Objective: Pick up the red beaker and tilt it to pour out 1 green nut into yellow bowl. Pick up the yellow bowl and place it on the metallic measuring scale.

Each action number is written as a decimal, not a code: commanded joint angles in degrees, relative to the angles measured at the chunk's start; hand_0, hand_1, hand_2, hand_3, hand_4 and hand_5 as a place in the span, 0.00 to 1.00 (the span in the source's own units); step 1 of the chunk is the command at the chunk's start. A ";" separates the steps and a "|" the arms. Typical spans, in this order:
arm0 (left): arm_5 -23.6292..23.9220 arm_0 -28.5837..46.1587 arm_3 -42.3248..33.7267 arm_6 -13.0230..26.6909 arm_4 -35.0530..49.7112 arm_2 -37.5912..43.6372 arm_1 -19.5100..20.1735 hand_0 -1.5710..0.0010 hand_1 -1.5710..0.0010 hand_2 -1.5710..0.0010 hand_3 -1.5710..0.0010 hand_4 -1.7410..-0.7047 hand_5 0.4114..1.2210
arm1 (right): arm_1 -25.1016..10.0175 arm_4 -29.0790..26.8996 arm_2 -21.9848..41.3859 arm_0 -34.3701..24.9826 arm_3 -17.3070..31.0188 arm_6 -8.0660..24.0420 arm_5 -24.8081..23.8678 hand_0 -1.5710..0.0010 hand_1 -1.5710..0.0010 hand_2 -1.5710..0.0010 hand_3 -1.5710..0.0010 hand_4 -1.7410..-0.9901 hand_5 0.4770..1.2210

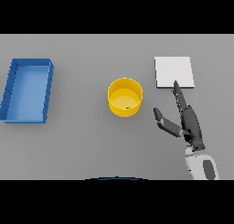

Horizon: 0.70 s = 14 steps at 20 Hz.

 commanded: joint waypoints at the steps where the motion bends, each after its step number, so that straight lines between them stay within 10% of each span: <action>1: 1.11 2.19 -1.63 1.89 1.77 1.27 0.09 0.00 0.00 0.00 0.00 0.00 1.00 | -0.14 -0.21 -0.25 -0.47 0.21 -0.43 0.02 1.00 1.00 1.00 1.00 0.80 0.23; 9: 7.18 29.19 -27.39 9.70 12.64 4.27 -2.43 0.00 0.00 0.00 0.00 0.00 1.00 | -0.80 -0.30 -0.26 0.32 0.31 -1.85 0.55 1.00 1.00 1.00 1.00 0.77 0.27; 14: 9.45 38.31 -37.68 14.17 14.88 4.39 -3.46 0.00 0.00 0.00 0.00 0.00 0.71 | -0.57 -0.72 -0.56 -0.08 1.05 -1.68 0.49 1.00 1.00 1.00 1.00 0.77 0.26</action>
